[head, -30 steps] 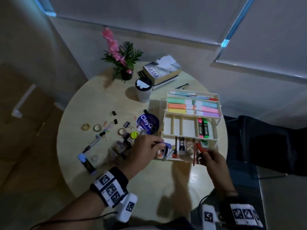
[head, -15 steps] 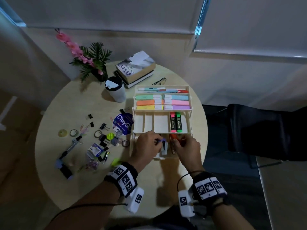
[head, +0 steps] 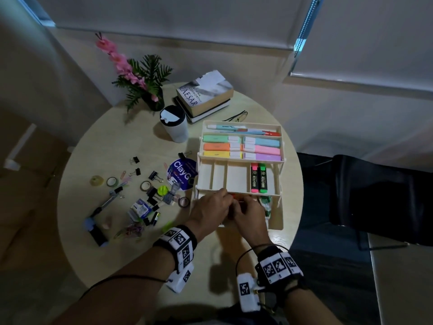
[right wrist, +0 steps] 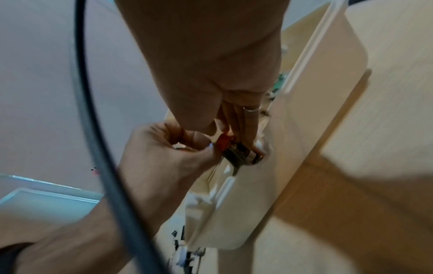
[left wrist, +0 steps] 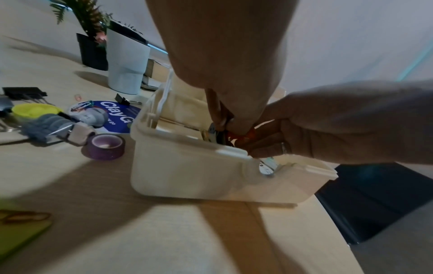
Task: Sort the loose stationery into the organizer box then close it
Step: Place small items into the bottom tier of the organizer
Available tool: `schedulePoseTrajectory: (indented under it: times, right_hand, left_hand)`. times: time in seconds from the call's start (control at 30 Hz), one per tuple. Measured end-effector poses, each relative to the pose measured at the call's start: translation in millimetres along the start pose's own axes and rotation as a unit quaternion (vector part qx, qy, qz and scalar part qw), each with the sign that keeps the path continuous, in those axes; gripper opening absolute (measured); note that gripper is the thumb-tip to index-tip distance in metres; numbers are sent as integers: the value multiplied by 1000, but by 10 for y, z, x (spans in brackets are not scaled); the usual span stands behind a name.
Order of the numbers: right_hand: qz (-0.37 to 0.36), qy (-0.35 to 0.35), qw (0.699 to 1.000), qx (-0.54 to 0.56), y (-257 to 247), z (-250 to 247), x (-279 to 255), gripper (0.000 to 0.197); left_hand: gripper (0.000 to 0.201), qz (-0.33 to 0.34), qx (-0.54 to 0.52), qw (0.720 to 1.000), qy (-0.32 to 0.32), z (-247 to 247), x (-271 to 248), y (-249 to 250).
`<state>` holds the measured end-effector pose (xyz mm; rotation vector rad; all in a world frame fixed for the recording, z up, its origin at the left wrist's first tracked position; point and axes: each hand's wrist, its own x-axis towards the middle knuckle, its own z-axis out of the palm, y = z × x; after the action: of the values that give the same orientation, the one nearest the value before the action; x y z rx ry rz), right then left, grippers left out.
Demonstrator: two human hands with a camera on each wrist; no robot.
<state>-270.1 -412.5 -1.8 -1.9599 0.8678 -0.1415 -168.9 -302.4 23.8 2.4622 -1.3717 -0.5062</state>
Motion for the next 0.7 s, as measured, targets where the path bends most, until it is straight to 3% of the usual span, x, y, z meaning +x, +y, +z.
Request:
schedulePoseTrajectory:
  times: [0.13,0.23,0.3,0.53,0.7]
  right_hand:
    - [-37,33,990,-134,132,-212,-32,16]
    - [-35,-19,960,-275,221,-262,70,30]
    - [11,-68,932,-356,254,-203,148,36]
    - [16,-118,879,-461,151,-128,273,41]
    - [-10,-36,910,-413,169,-189,162,31]
  left_hand:
    - [15,-4,-2,1000,-5,47,-16,-94]
    - [18,-6,-22,1000,-2,52,-26,-142]
    - [18,2,-31,1000,-3,43,-25,-144]
    - [18,6,-20,1000,1,77,-10,-182]
    - [19,22,-20,1000,2,95,3,-195]
